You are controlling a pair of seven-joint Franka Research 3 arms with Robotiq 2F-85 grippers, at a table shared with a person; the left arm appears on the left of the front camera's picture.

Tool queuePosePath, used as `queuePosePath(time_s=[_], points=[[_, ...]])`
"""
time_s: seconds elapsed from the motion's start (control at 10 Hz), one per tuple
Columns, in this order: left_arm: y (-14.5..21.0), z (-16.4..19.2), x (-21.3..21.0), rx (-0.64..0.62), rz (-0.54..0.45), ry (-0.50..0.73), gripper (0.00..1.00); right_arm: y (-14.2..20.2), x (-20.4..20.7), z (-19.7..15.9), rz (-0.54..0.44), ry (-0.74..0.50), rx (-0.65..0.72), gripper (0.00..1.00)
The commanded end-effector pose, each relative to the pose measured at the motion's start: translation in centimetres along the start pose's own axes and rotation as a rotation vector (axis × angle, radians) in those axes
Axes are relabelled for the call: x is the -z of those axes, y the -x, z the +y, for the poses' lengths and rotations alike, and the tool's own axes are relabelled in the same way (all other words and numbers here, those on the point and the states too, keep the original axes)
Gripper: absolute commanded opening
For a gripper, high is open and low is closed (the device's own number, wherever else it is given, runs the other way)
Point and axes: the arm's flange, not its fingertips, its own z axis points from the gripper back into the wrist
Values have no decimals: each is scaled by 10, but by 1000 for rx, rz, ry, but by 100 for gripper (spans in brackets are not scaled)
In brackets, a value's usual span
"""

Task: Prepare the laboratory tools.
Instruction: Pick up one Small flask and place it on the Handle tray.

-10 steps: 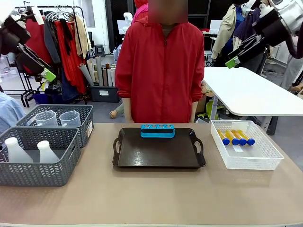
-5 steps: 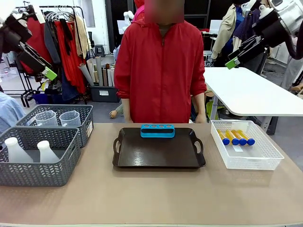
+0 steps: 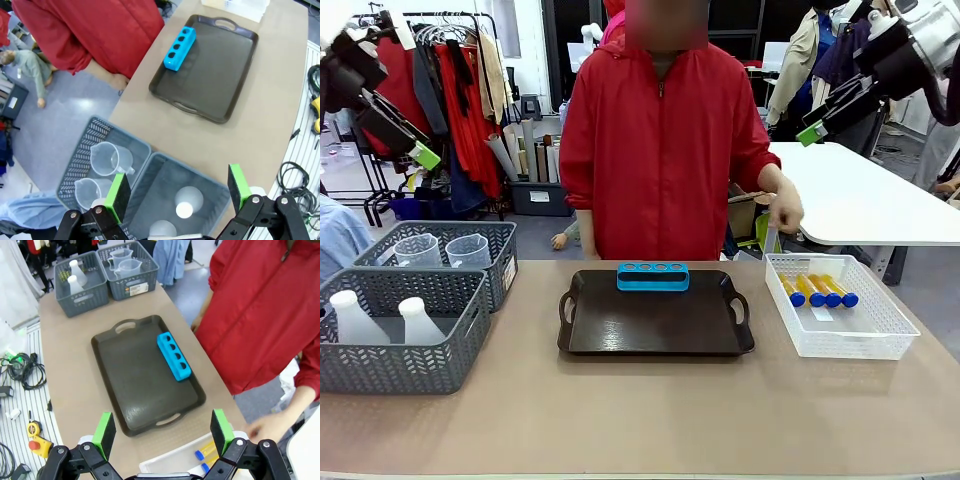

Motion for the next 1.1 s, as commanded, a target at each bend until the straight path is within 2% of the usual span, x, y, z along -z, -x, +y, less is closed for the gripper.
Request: queuePosePath(time_s=[0.0, 0.6, 0.8, 1.0], points=[[1, 0, -1, -1, -1, -1, 100, -1, -2, 1, -3, 0, -5, 100], [0, 0, 0, 0, 0, 0, 100, -1, -2, 1, -3, 0, -5, 100], [-4, -8, -6, -148, 214, -137, 100, -1, -2, 1, -3, 0, -5, 100], [0, -26, -11, -215, 341, -222, 100, -1, -2, 1, -3, 0, -5, 100]])
